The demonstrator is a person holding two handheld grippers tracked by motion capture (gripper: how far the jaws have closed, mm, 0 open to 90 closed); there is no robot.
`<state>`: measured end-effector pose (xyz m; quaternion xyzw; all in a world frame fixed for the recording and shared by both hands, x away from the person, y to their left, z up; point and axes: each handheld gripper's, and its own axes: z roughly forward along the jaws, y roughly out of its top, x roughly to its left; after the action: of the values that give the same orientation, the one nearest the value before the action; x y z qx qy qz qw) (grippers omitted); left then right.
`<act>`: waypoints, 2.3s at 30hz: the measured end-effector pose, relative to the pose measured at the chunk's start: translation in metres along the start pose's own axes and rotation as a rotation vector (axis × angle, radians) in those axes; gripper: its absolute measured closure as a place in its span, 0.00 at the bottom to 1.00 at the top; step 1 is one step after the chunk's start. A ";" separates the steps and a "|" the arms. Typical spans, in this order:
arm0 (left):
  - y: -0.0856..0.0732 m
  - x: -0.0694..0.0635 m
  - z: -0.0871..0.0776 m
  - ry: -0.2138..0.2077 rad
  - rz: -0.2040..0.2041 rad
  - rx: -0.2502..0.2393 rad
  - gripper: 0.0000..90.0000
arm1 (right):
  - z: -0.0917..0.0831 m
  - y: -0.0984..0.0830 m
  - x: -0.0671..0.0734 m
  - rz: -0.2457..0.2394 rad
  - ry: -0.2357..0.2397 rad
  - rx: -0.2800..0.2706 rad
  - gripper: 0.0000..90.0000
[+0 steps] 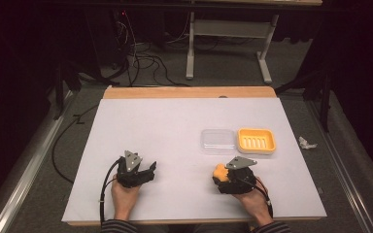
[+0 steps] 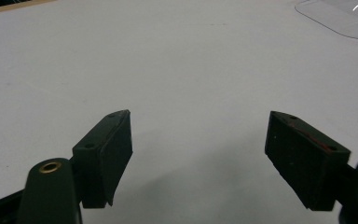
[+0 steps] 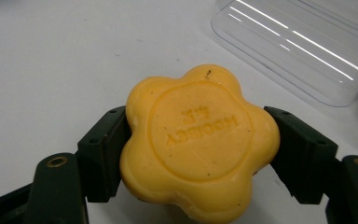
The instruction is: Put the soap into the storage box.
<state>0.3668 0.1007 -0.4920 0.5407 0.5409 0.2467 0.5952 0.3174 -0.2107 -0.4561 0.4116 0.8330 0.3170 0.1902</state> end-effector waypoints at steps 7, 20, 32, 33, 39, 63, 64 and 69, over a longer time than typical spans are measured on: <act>0.000 0.000 0.000 0.001 -0.005 0.001 0.26 | -0.008 0.000 -0.008 0.014 -0.006 -0.010 0.31; 0.000 0.000 0.000 0.001 -0.004 0.000 0.26 | -0.022 -0.003 -0.028 0.048 -0.040 -0.031 0.31; 0.000 0.000 0.000 0.002 -0.001 -0.001 0.26 | -0.040 -0.002 -0.048 0.071 -0.068 -0.043 0.31; 0.000 0.000 0.000 0.002 -0.003 -0.001 0.26 | -0.041 -0.002 -0.050 0.076 -0.072 -0.047 0.31; 0.000 0.000 0.000 0.002 -0.003 -0.001 0.26 | -0.047 -0.001 -0.062 0.104 -0.086 -0.057 0.31; 0.000 0.000 0.000 0.004 -0.003 -0.001 0.26 | -0.047 0.010 -0.121 0.221 -0.150 -0.044 0.31; 0.000 0.000 0.000 0.003 -0.003 -0.001 0.26 | -0.046 0.011 -0.123 0.225 -0.151 -0.043 0.31; 0.000 0.000 0.000 0.003 -0.002 0.000 0.26 | -0.039 0.013 -0.133 0.250 -0.166 -0.031 0.31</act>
<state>0.3671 0.1003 -0.4920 0.5395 0.5425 0.2470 0.5947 0.3809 -0.3266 -0.4112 0.5338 0.7517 0.3159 0.2240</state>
